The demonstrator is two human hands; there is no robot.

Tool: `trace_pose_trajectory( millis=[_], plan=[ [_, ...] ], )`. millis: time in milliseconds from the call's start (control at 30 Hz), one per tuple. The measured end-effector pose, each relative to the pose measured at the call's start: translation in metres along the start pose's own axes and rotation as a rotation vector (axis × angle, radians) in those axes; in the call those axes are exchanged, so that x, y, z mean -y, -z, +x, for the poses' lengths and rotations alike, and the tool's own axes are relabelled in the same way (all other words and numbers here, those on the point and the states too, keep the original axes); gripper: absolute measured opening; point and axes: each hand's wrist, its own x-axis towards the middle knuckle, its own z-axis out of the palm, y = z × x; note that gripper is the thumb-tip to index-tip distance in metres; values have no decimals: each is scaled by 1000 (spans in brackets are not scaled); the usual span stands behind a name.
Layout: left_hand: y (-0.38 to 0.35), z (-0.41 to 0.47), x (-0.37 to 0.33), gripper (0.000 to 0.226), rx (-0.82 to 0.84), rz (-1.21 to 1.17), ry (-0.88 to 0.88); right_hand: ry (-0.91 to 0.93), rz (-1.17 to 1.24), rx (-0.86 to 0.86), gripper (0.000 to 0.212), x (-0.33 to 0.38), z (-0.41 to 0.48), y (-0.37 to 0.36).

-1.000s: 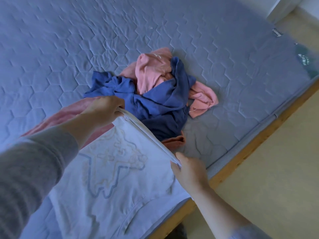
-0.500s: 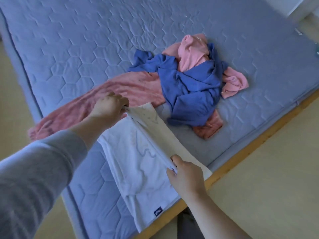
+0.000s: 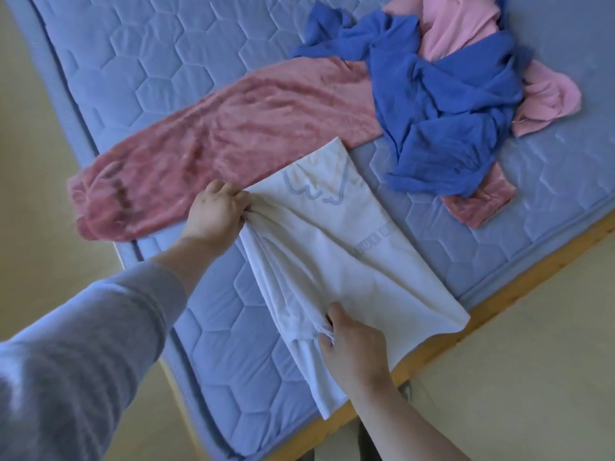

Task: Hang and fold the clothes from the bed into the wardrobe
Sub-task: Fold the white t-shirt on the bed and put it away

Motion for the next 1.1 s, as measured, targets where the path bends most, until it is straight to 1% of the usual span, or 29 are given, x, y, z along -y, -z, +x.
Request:
trace_pose_trajectory(
  millis=[67,133,200,267,300,333,400,467,500,567,600,667,733,800,867,967,1100],
  plan=[
    [6,-1,4,14,-49,-13,-74,9,-4,-17,45,3,-3,2],
    [7,-5,13,16,-83,2,-111,-1,15,-2,44,10,-6,5],
    [2,-10,22,22,-4,20,-45,-7,11,69,46,18,-8,2],
    [-5,-16,28,36,181,49,62,37,-43,122,49,22,-11,-4],
    [-8,-19,29,42,247,50,85,54,-57,162,50,23,-12,-10],
    [-11,-21,29,45,258,21,86,64,-59,213,49,23,-15,-16],
    [-12,-28,27,44,195,-52,76,74,-6,308,44,19,-21,-27],
    [-11,-34,26,38,129,-84,58,102,36,385,38,20,-24,-30],
    [-10,-37,24,34,102,-96,41,140,44,432,32,20,-26,-30],
    [-9,-41,19,31,73,-115,-16,181,104,493,12,19,-30,-28],
    [-8,-42,15,31,68,-129,-62,166,140,489,5,18,-32,-27],
    [-8,-45,4,27,65,-161,-184,96,153,390,12,13,-35,-26],
    [-10,-50,-6,15,71,-177,-303,12,101,289,19,9,-36,-26],
    [-13,-55,-15,12,93,-152,-358,-43,54,284,25,5,-36,-28],
    [-17,-56,-20,17,119,-122,-343,-30,34,322,22,4,-35,-31],
    [-19,-52,-24,12,128,-102,-265,47,36,344,14,4,-35,-36],
    [-13,-47,-24,8,129,-89,-256,0,90,301,12,2,-43,-33]
  ],
)
